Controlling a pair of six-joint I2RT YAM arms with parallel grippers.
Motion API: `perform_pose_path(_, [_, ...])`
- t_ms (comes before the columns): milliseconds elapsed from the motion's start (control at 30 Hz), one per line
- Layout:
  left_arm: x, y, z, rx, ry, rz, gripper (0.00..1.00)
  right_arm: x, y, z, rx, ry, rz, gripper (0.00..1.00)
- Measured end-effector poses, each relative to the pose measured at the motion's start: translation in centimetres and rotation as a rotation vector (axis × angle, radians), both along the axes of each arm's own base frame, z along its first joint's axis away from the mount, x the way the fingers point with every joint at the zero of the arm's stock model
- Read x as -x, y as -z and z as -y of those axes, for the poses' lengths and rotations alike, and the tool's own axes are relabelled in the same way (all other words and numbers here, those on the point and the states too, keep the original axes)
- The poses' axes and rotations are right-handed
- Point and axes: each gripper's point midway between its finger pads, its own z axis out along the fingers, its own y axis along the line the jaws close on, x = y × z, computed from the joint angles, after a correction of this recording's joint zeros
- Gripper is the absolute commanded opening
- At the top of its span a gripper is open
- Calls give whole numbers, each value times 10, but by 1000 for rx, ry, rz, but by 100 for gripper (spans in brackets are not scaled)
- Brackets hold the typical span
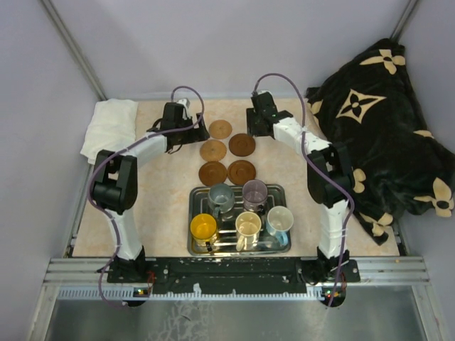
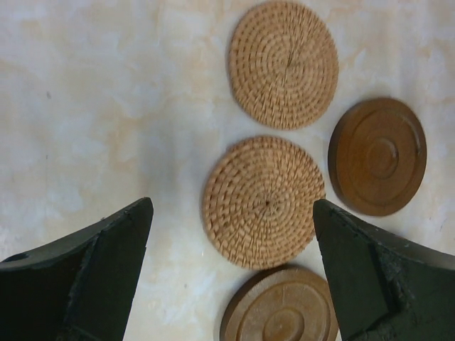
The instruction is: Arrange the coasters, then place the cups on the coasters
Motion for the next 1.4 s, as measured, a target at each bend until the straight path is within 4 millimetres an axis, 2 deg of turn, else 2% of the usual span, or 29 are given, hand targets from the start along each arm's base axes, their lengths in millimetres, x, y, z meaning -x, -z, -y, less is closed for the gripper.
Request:
perform_pose_path(133, [-28, -11, 7, -1, 8, 59, 99, -2, 1, -10, -7, -27, -9, 50])
perform_pose_path(233, [-49, -20, 13, 0, 14, 105, 99, -2, -6, -21, -40, -62, -2, 49])
perform_pose_path(367, [-76, -29, 24, 22, 27, 155, 99, -11, -13, -39, -71, -111, 17, 31])
perform_pose_path(433, [-77, -27, 25, 27, 33, 155, 99, -17, -11, -52, -76, -136, 24, 24])
perform_pose_path(500, [-78, -21, 30, 41, 47, 151, 99, -16, -2, -63, -73, -163, 12, 23])
perform_pose_path(567, [-79, -12, 33, 51, 60, 140, 99, -11, 13, -74, -67, -185, -15, 23])
perform_pose_path(667, [-81, 2, 38, 63, 75, 115, 99, -2, 34, -78, -46, -198, -70, 23])
perform_pose_path(867, [-89, 13, 48, 96, 93, 89, 99, 7, 56, -74, -15, -192, -132, 19])
perform_pose_path(1033, [-98, 15, 57, 125, 109, 80, 100, 8, 61, -69, -2, -174, -148, 18])
perform_pose_path(1267, [-93, 32, 68, 165, 154, 31, 99, 10, 72, -64, 17, -144, -173, 16])
perform_pose_path(1400, [-90, 31, 77, 206, 199, 25, 99, 9, 76, -59, 8, -112, -182, 14])
